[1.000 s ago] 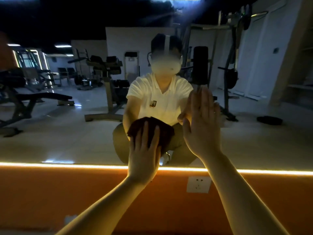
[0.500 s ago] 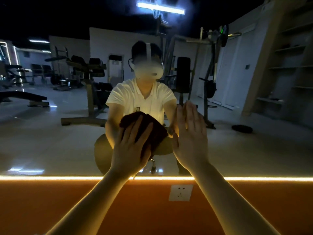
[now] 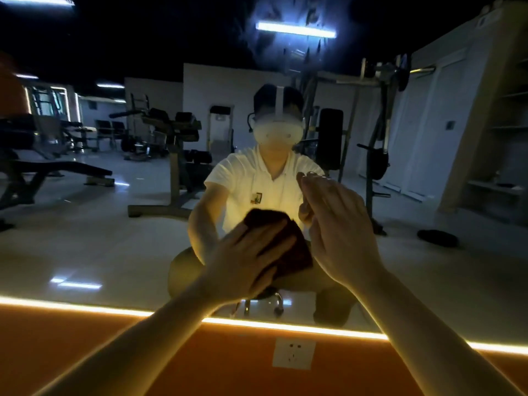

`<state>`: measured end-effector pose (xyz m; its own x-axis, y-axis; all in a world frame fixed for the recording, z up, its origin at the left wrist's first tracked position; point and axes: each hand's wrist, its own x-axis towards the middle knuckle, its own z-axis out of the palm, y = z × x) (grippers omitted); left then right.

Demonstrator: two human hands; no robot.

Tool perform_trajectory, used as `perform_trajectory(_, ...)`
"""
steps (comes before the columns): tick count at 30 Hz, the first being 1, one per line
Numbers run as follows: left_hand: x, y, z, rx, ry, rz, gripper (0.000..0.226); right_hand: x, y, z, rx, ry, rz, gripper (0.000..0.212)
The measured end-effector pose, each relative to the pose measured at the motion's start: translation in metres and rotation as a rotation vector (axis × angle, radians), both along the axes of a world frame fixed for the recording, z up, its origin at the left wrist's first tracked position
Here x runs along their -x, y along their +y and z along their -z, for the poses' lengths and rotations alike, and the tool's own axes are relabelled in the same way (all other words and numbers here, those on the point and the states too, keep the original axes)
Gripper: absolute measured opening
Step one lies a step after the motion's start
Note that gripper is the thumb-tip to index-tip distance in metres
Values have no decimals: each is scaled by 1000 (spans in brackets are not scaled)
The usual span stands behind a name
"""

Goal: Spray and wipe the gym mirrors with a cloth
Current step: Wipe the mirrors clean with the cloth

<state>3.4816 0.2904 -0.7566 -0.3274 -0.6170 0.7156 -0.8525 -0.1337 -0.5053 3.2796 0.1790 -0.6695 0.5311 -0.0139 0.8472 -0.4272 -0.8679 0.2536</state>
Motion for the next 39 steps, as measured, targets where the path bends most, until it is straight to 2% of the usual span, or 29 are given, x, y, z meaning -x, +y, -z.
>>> perform_trajectory(3,-18,11,-95,199,92,-43,62,-12,-6,-37,27,-128,-11,62)
perform_trajectory(5,-22,12,-154,371,220,-87,63,-17,-10,-73,59,-218,-16,59)
perform_trajectory(8,-5,-4,-197,639,428,-122,61,-20,-16,-129,91,-324,12,58)
perform_trajectory(9,7,-13,-195,648,438,-119,61,-20,-17,-146,88,-343,36,60)
perform_trajectory(10,18,-20,-187,569,394,-118,62,-20,-19,-163,80,-351,69,62)
perform_trajectory(12,31,-24,-163,316,204,-106,65,-19,-22,-192,77,-358,115,64)
perform_trajectory(14,21,-14,-166,145,-2,-112,67,-19,-27,-215,92,-352,120,63)
perform_trajectory(16,5,-7,-209,162,-62,-133,68,-21,-32,-230,125,-345,130,61)
perform_trajectory(19,-4,-7,-318,442,94,-176,64,-31,-38,-236,156,-357,169,58)
perform_trajectory(21,-1,-6,-376,541,172,-205,63,-38,-41,-233,173,-387,196,57)
perform_trajectory(24,12,-23,-377,640,235,-183,61,-44,-46,-230,185,-407,187,59)
perform_trajectory(25,17,-29,-356,610,195,-169,62,-45,-47,-230,181,-411,178,59)
perform_trajectory(28,19,-25,-292,353,-70,-162,61,-45,-49,-232,178,-393,170,61)
perform_trajectory(30,7,-10,-292,208,-250,-170,61,-42,-49,-233,181,-378,157,59)
perform_trajectory(32,-5,1,-324,146,-353,-206,63,-37,-47,-236,198,-388,141,56)
perform_trajectory(34,-9,7,-376,176,-268,-235,66,-29,-45,-245,227,-402,123,54)
perform_trajectory(39,-2,-2,-484,500,70,-281,72,-5,-55,-285,264,-420,174,55)
